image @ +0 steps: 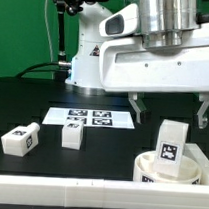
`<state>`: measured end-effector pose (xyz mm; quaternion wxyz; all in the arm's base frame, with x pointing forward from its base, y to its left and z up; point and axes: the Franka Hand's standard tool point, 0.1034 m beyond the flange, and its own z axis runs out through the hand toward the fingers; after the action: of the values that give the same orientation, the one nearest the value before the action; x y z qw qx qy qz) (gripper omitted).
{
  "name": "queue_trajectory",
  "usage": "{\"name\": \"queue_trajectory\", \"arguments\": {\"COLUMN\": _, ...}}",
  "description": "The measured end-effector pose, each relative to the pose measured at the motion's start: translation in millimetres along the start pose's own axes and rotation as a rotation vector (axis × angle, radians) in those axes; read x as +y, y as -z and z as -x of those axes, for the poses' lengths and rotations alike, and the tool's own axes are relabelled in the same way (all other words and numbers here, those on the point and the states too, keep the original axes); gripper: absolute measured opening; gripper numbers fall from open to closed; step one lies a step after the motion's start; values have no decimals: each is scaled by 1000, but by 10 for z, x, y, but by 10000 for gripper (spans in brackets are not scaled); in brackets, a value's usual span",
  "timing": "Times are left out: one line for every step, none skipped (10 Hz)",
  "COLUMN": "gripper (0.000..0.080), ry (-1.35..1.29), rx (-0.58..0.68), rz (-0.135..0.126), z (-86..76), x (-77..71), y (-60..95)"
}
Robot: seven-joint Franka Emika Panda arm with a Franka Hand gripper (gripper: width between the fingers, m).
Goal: Assemble stool
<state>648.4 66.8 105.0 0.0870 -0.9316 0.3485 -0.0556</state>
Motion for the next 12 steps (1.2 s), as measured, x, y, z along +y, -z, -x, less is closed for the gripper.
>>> {"name": "queue_trajectory", "arguments": {"gripper": 649, "ry": -57, "rx": -5, "rz": -6, "z": 13, "x": -16, "y": 0}}
{"name": "queue_trajectory", "arguments": {"gripper": 649, "ry": -57, "rx": -7, "rz": -8, "z": 18, "x": -20, "y": -3}}
{"name": "queue_trajectory", "arguments": {"gripper": 649, "ry": -48, "rx": -8, "rz": -7, "z": 23, "x": -17, "y": -19}}
{"name": "queue_trajectory", "arguments": {"gripper": 649, "ry": -30, "rx": -14, "rz": -1, "z": 52, "x": -20, "y": -78}}
{"name": "queue_trajectory", "arguments": {"gripper": 649, "ry": -9, "rx": -18, "rz": 2, "z": 74, "x": -30, "y": -103}}
{"name": "queue_trajectory", "arguments": {"gripper": 649, "ry": 20, "rx": -18, "rz": 3, "z": 68, "x": -24, "y": -108}}
{"name": "queue_trajectory", "arguments": {"gripper": 649, "ry": 55, "rx": -23, "rz": 7, "z": 84, "x": -8, "y": -148}}
{"name": "queue_trajectory", "arguments": {"gripper": 649, "ry": 75, "rx": -27, "rz": 10, "z": 103, "x": -3, "y": -179}}
{"name": "queue_trajectory", "arguments": {"gripper": 649, "ry": 87, "rx": -29, "rz": 11, "z": 112, "x": -2, "y": -197}}
{"name": "queue_trajectory", "arguments": {"gripper": 532, "ry": 102, "rx": -28, "rz": 10, "z": 87, "x": -1, "y": -206}}
{"name": "queue_trajectory", "arguments": {"gripper": 392, "ry": 105, "rx": -29, "rz": 10, "z": 84, "x": 5, "y": -214}}
{"name": "queue_trajectory", "arguments": {"gripper": 392, "ry": 106, "rx": -30, "rz": 11, "z": 90, "x": 5, "y": -217}}
